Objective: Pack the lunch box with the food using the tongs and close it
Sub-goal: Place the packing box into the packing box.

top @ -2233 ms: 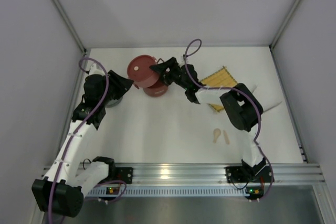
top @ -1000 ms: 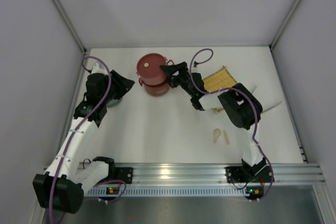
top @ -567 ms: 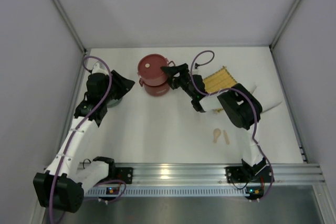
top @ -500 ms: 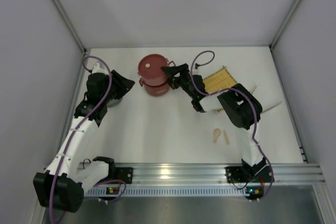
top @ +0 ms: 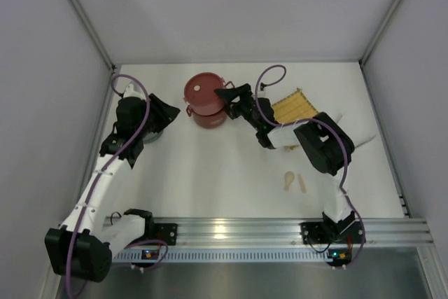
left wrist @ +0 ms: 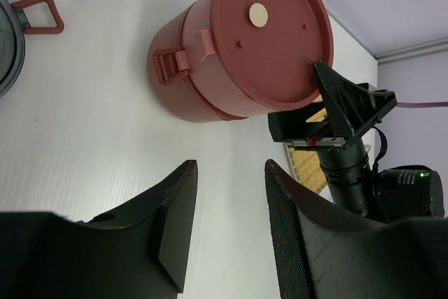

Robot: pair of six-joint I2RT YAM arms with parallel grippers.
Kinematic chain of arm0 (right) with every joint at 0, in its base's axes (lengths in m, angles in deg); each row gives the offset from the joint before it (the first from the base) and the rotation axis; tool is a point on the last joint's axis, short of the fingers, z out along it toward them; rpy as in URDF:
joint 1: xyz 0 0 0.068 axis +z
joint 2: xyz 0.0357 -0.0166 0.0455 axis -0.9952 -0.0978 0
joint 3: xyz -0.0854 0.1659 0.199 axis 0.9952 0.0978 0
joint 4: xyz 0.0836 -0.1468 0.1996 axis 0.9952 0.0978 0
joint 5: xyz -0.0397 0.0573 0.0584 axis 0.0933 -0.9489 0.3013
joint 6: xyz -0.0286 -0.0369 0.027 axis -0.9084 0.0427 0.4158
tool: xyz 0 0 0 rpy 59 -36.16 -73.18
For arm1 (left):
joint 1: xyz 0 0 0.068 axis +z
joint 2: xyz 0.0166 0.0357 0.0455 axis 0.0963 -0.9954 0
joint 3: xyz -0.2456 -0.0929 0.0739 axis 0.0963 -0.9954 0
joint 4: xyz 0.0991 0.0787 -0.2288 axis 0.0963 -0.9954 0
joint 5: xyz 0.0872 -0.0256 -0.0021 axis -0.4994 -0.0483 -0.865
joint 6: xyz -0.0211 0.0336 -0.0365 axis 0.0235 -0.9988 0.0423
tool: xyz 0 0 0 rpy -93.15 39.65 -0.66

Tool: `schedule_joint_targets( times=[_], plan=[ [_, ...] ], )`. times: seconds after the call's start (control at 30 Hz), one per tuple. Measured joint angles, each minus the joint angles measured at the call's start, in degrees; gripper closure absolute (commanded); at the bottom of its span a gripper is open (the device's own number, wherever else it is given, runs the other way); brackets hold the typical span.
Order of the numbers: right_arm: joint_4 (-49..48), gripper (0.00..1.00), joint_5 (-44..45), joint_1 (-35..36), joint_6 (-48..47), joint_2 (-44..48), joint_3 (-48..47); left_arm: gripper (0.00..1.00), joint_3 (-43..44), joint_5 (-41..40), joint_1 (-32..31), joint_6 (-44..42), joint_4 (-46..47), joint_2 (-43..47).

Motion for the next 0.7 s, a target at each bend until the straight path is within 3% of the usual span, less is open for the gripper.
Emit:
schedule_joint_targets(
  times=[0.7],
  plan=[
    [17.68,0.54,-0.87,0.11,-2.58,3.87,-6.25,0.51,0.13,0.66,0.00,0.04,0.50,-7.37]
  ],
)
